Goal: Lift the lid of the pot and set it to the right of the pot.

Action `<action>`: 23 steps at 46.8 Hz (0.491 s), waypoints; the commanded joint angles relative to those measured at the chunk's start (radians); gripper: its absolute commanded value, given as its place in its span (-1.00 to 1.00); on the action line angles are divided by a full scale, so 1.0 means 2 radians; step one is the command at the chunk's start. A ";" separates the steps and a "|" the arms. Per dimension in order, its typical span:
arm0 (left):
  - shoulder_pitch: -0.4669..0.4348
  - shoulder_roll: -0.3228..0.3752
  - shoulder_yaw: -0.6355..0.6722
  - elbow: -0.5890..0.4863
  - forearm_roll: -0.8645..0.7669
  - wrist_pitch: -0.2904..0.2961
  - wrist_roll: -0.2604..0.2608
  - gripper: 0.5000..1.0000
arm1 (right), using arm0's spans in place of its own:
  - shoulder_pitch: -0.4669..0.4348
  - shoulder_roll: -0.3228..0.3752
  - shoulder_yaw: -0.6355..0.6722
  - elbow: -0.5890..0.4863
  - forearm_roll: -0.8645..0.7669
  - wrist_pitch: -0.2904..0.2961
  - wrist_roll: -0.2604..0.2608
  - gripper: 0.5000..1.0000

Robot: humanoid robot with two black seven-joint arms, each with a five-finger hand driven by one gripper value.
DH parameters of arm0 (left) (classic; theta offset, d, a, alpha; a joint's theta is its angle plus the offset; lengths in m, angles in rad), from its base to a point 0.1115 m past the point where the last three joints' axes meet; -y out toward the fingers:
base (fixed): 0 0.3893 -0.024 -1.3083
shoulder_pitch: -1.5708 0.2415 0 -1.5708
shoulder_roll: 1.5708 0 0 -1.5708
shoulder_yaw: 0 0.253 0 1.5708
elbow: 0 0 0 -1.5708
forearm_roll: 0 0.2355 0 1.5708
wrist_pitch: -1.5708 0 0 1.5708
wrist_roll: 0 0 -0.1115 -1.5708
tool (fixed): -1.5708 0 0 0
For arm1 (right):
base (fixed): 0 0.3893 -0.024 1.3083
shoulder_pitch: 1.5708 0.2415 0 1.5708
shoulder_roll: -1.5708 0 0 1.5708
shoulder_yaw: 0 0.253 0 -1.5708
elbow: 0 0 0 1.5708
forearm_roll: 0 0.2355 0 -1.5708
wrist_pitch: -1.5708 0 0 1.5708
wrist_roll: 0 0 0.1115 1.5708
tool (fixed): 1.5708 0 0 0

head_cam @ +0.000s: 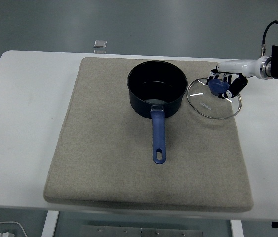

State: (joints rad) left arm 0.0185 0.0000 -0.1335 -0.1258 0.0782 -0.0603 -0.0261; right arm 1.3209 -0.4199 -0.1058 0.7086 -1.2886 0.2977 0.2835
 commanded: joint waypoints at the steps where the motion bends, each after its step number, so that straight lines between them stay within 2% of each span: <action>1: 0.000 0.000 0.000 0.000 0.000 0.000 0.000 1.00 | 0.000 0.000 0.001 0.000 0.001 0.000 0.002 0.04; 4: 0.000 0.000 0.000 0.000 0.000 0.000 0.000 1.00 | 0.001 -0.001 0.001 0.000 0.001 0.001 0.002 0.32; 6: 0.000 0.000 0.000 0.000 0.000 -0.001 0.000 1.00 | 0.001 -0.002 0.001 0.000 0.001 0.002 0.003 0.43; 13: 0.000 0.000 0.000 0.000 0.000 0.000 0.000 1.00 | 0.002 -0.002 0.001 0.001 0.001 0.005 0.003 0.45; 17: 0.000 0.000 0.000 0.000 0.000 0.000 0.000 1.00 | 0.003 -0.003 0.002 0.001 0.002 0.004 0.003 0.57; 23: 0.000 0.000 0.000 0.000 0.000 0.000 0.000 1.00 | 0.009 -0.008 0.002 0.001 0.026 0.005 0.003 0.58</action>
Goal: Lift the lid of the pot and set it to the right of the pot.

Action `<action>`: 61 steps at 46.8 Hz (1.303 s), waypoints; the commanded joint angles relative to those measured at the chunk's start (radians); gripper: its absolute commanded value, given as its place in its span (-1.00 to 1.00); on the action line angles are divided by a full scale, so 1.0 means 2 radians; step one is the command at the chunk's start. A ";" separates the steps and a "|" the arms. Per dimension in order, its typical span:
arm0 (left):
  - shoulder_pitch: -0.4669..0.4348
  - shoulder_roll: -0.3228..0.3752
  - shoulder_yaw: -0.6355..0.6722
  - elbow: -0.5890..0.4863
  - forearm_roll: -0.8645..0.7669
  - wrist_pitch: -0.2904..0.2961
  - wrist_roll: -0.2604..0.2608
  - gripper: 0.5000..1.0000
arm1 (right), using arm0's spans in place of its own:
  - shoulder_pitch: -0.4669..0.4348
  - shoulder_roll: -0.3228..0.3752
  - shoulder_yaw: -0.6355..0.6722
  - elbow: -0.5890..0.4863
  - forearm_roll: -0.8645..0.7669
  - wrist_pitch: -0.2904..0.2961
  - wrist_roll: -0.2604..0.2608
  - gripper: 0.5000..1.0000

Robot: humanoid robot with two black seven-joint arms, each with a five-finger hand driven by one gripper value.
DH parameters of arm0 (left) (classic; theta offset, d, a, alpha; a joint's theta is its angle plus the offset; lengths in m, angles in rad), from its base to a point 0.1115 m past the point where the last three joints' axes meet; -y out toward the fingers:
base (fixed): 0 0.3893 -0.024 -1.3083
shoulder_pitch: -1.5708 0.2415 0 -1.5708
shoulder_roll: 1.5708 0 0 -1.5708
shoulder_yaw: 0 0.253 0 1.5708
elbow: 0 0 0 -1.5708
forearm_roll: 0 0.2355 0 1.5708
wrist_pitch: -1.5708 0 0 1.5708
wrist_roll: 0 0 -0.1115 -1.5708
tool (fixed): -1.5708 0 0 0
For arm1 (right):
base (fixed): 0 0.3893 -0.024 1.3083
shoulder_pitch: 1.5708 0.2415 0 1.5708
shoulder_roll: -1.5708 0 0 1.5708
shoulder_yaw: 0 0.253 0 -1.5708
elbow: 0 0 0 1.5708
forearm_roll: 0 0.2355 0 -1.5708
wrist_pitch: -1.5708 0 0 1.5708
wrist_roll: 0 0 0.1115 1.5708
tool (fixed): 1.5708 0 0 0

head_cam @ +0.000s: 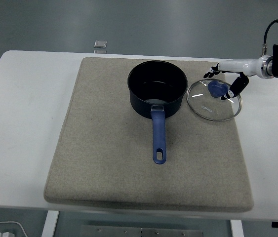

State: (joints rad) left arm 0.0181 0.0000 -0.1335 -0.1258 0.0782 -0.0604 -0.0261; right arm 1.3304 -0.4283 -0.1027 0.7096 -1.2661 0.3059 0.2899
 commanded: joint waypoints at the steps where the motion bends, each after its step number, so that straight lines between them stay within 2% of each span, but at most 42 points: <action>1: 0.000 0.000 0.000 0.000 0.000 0.000 0.000 1.00 | 0.007 -0.004 0.002 0.000 0.022 0.001 0.000 0.59; 6: 0.000 0.000 0.000 0.000 0.000 0.000 0.000 1.00 | 0.014 -0.007 0.019 0.000 0.052 0.007 0.000 0.61; 12: 0.000 0.000 0.000 0.000 0.000 0.000 0.000 1.00 | 0.014 -0.007 0.054 0.000 0.079 0.030 0.000 0.62; 21: 0.000 0.000 0.000 0.000 0.000 0.000 0.000 1.00 | 0.012 -0.007 0.087 0.000 0.137 0.033 -0.002 0.64; 35: 0.000 0.000 0.000 0.000 0.000 0.000 0.000 1.00 | 0.008 -0.004 0.094 -0.002 0.322 0.026 -0.008 0.64; 48: 0.000 0.000 0.000 0.000 0.000 0.000 0.000 1.00 | -0.006 0.003 0.094 -0.033 0.464 0.025 -0.009 0.64; 56: 0.000 0.000 0.000 0.000 0.000 0.000 0.000 1.00 | -0.016 0.009 0.099 -0.033 0.564 0.017 -0.048 0.64; 61: 0.000 0.000 0.000 0.000 0.000 0.000 0.000 1.00 | -0.019 0.016 0.103 -0.033 0.623 0.008 -0.051 0.63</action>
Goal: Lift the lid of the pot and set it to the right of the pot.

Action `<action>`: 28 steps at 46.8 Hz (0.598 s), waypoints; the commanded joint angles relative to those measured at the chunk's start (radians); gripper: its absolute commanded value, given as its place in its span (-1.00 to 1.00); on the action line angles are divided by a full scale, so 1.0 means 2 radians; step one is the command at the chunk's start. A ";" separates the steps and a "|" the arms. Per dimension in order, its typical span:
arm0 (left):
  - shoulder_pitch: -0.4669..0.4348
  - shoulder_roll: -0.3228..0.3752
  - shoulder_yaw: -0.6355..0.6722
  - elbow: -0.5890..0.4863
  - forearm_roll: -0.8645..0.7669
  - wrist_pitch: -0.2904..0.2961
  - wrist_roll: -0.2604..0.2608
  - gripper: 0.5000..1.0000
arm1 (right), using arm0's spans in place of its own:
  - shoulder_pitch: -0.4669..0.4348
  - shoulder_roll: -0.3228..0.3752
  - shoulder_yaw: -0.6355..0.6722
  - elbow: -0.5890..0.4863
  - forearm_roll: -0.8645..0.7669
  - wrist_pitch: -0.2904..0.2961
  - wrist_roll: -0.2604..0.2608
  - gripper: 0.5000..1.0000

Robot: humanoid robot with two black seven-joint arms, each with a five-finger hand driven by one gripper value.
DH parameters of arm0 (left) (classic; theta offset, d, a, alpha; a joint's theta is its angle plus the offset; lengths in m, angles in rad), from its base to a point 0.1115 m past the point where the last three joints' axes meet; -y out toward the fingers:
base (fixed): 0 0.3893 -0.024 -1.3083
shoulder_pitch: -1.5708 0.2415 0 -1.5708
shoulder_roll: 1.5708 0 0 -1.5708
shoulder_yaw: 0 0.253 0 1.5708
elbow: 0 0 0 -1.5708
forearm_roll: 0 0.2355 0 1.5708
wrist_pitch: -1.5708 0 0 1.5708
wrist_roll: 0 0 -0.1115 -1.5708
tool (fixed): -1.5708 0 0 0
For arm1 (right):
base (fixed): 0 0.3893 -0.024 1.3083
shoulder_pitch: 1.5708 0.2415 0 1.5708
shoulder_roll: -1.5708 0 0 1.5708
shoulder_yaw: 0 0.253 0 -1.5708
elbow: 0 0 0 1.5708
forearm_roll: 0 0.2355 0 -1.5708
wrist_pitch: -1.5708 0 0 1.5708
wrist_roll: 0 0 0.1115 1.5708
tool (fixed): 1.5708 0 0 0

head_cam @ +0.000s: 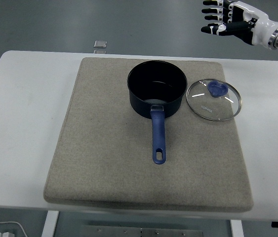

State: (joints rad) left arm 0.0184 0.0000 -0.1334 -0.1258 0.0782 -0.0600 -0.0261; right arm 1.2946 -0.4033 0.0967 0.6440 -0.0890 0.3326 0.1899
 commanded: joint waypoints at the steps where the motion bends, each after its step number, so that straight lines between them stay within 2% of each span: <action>1: 0.000 0.000 0.000 0.000 0.000 -0.001 0.000 1.00 | -0.002 0.005 0.004 0.000 0.047 -0.008 -0.002 0.63; 10: 0.000 0.000 0.000 0.000 0.000 0.000 0.000 1.00 | -0.021 0.017 0.020 -0.001 0.130 -0.020 -0.005 0.64; 28: 0.000 0.000 0.000 0.000 0.000 -0.001 0.000 1.00 | -0.057 0.040 0.037 -0.005 0.210 -0.029 -0.005 0.64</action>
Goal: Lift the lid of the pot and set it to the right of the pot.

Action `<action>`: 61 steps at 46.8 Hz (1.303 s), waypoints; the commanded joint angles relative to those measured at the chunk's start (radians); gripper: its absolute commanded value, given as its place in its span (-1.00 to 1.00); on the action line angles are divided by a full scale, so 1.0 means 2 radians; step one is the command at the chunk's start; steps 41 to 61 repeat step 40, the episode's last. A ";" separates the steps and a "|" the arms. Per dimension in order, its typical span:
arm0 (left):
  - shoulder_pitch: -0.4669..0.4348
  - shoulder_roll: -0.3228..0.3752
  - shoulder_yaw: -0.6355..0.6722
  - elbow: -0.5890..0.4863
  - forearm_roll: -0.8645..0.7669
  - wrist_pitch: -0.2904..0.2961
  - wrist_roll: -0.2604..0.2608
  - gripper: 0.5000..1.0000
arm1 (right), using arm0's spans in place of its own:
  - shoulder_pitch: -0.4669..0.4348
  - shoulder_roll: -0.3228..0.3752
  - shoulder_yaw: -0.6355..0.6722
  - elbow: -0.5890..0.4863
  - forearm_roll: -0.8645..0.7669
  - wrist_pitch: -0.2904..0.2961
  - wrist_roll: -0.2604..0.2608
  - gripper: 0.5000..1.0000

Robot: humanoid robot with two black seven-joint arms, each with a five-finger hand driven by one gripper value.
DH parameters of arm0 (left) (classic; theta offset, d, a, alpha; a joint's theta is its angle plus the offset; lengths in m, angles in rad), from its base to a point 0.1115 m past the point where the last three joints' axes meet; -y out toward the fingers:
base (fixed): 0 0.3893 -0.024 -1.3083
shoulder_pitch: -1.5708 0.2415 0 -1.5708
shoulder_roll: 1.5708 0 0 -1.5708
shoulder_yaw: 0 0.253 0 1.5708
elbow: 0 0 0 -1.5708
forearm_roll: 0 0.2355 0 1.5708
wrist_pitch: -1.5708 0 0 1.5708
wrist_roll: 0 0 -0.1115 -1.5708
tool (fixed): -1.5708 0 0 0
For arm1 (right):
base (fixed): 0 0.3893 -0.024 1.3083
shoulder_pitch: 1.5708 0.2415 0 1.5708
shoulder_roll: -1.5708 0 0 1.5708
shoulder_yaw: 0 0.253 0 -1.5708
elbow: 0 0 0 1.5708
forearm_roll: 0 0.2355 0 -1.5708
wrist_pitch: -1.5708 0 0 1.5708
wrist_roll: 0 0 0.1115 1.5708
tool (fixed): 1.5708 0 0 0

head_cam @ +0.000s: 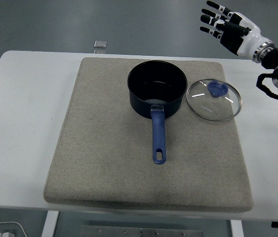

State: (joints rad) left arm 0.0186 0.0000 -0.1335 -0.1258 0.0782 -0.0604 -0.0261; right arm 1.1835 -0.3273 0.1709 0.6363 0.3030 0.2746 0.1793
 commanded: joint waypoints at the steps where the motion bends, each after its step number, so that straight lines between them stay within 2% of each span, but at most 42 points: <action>1: 0.000 0.000 0.000 0.000 0.000 0.000 0.000 1.00 | -0.002 0.003 0.000 -0.002 0.016 0.000 0.000 0.64; 19: 0.000 0.000 0.000 0.000 0.000 0.000 0.000 1.00 | -0.012 0.009 0.019 -0.012 0.009 0.001 0.003 0.65; 61: 0.000 0.000 0.000 0.000 0.000 0.000 0.000 1.00 | -0.016 0.014 0.019 -0.012 0.010 0.005 0.005 0.65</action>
